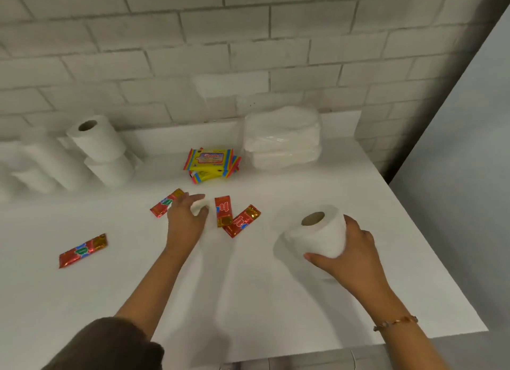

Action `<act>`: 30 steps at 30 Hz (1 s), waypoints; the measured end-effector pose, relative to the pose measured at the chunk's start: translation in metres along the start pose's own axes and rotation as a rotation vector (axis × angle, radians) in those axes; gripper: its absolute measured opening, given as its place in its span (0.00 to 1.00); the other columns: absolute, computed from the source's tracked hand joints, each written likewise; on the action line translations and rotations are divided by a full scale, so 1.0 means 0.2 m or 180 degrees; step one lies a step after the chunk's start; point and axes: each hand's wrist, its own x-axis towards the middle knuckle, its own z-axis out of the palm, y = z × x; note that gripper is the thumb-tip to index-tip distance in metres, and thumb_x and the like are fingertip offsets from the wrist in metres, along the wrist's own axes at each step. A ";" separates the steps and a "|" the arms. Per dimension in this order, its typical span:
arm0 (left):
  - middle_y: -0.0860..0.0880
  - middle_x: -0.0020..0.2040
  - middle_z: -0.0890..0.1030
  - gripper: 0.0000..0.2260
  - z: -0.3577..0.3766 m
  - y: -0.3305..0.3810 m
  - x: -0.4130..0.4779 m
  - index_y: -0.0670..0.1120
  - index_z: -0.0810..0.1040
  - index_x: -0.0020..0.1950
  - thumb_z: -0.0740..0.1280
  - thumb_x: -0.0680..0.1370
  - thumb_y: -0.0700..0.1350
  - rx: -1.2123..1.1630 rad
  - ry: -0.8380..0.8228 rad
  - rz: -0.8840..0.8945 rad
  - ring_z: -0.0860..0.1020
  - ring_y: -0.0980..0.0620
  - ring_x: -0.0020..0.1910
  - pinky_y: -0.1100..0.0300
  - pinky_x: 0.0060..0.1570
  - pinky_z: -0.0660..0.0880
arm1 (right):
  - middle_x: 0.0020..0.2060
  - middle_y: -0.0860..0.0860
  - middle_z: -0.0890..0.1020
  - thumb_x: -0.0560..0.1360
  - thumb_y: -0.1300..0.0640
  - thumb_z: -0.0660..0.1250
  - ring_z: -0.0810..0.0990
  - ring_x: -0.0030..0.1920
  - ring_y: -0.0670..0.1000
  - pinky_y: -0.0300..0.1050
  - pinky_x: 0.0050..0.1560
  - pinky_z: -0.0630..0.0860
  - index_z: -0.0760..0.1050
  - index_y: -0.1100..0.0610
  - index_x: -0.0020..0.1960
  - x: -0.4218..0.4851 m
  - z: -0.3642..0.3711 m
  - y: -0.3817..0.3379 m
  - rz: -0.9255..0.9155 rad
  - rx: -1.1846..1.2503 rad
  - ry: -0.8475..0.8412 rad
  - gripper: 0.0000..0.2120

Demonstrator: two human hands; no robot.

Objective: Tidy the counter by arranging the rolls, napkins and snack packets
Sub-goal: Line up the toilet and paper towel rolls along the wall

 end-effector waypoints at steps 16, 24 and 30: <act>0.43 0.64 0.74 0.34 -0.01 -0.20 -0.03 0.44 0.67 0.68 0.77 0.65 0.43 -0.1428 -0.0201 -0.1797 0.74 0.43 0.61 0.49 0.57 0.74 | 0.57 0.40 0.66 0.53 0.50 0.82 0.70 0.54 0.47 0.43 0.51 0.70 0.51 0.35 0.66 -0.03 0.37 -0.16 0.0189 0.1327 -0.0317 0.53; 0.46 0.59 0.78 0.27 -0.76 -0.60 -0.48 0.49 0.69 0.65 0.74 0.68 0.43 -0.2460 0.0682 -0.1465 0.78 0.45 0.56 0.52 0.49 0.78 | 0.61 0.40 0.67 0.53 0.51 0.82 0.69 0.59 0.47 0.44 0.59 0.70 0.55 0.37 0.65 -0.20 0.82 -0.67 -0.0354 0.1562 -0.0707 0.50; 0.45 0.60 0.76 0.25 -1.42 -1.05 -0.72 0.50 0.67 0.65 0.68 0.70 0.38 -0.2342 0.1182 -0.1226 0.75 0.44 0.58 0.53 0.49 0.75 | 0.53 0.25 0.66 0.53 0.46 0.81 0.70 0.58 0.43 0.33 0.52 0.69 0.54 0.30 0.60 -0.59 1.26 -1.22 -0.0786 0.1820 -0.0952 0.47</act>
